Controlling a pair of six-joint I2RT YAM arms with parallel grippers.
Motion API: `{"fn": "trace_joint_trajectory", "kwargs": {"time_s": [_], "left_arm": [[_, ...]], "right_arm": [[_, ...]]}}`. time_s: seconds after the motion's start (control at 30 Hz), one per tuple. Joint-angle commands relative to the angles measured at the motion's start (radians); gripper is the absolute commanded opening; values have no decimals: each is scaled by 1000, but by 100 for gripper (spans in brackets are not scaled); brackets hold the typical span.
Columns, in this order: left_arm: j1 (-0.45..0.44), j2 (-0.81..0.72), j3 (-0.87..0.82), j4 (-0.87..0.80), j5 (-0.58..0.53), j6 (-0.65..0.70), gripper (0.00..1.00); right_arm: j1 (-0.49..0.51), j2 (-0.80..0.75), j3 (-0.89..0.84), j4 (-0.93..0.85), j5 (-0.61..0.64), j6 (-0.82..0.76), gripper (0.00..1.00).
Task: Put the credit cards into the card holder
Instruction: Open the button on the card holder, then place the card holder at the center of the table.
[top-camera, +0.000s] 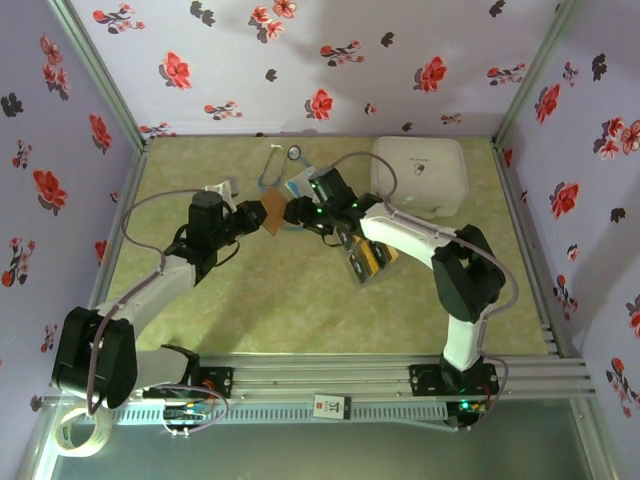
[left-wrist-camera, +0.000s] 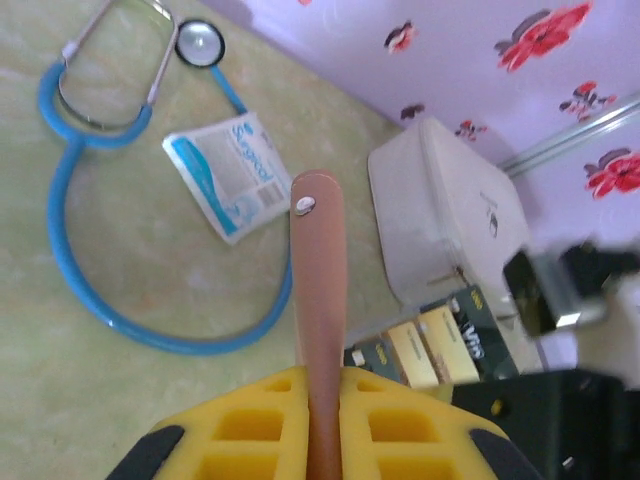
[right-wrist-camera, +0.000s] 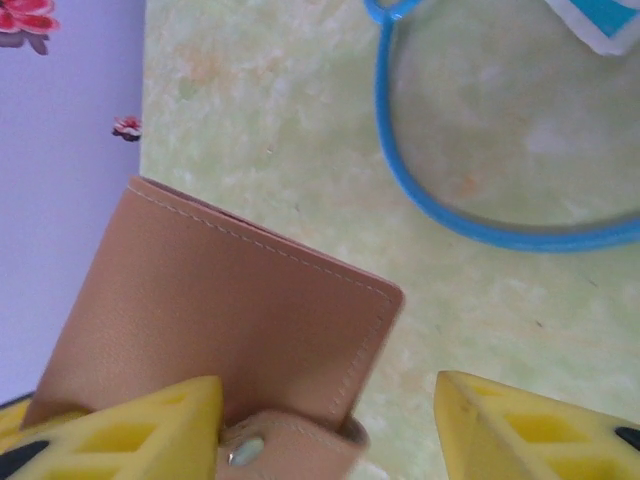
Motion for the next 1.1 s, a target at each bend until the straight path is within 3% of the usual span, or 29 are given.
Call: {"fn": "trace_joint_trajectory", "kwargs": {"time_s": [0.0, 0.33, 0.53, 0.8, 0.97, 1.07], "left_arm": [[6, -21, 19, 69, -29, 28, 4], [6, -27, 12, 63, -31, 30, 4], [6, -26, 11, 62, -32, 24, 4], [4, -27, 6, 71, -33, 14, 3], [2, -27, 6, 72, -35, 10, 4], [2, -28, -8, 81, -35, -2, 3]], "right_arm": [[-41, -73, -71, -65, 51, -20, 55], [-52, -144, -100, 101, -49, 51, 57], [-41, -118, -98, 241, -112, 131, 57], [-17, -50, -79, 291, -126, 172, 55], [-1, 2, -84, 330, -136, 193, 48], [0, 21, -93, 354, -138, 198, 33]]}}
